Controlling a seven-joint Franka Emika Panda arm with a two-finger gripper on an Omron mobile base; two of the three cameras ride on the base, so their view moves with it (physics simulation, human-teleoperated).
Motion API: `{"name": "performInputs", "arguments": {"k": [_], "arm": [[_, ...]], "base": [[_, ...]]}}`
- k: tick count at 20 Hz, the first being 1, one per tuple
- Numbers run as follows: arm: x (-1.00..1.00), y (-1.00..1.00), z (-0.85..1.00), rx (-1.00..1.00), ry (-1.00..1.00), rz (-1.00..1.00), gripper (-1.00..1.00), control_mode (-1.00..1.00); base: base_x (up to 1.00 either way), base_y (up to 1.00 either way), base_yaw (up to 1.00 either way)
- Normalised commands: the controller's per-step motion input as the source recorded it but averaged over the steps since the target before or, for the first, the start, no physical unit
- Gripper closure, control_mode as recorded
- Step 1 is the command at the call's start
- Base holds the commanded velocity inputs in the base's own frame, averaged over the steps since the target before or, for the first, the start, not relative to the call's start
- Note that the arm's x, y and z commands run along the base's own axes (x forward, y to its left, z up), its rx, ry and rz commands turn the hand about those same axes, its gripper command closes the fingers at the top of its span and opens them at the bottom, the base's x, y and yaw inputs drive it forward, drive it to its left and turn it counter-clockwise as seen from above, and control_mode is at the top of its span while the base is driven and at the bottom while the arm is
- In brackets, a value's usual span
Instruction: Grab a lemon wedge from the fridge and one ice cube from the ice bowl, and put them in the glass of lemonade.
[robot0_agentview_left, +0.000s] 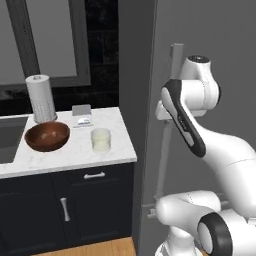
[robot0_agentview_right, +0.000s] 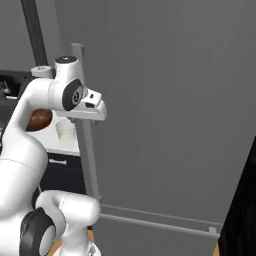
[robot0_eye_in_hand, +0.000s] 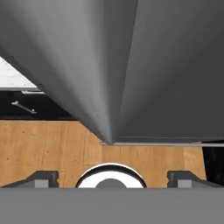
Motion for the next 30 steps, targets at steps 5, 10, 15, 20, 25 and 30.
{"name": "performInputs", "arguments": {"k": [5, 10, 15, 20, 25, 30], "arm": [[0.0, 0.0, 0.0, 0.0, 0.0, 0.0, -1.0, 1.0], [0.0, 0.0, 0.0, 0.0, 0.0, 0.0, -1.0, 1.0], [-0.26, 0.0, 0.09, 0.0, -0.13, 0.0, -1.0, -1.0], [-0.34, 0.0, 0.29, 0.0, -0.34, 0.0, -1.0, -1.0], [0.19, 0.0, 0.2, 0.0, -0.4, 0.0, -1.0, -1.0], [0.84, 0.0, 0.01, 0.0, -0.07, 0.0, -1.0, -1.0]], "base": [[-0.72, 0.06, 0.0], [-0.73, 0.0, 0.0], [-0.09, 0.0, 0.0], [0.0, 0.0, 0.0], [0.0, 0.0, 0.0], [0.0, 0.0, 0.0]]}}
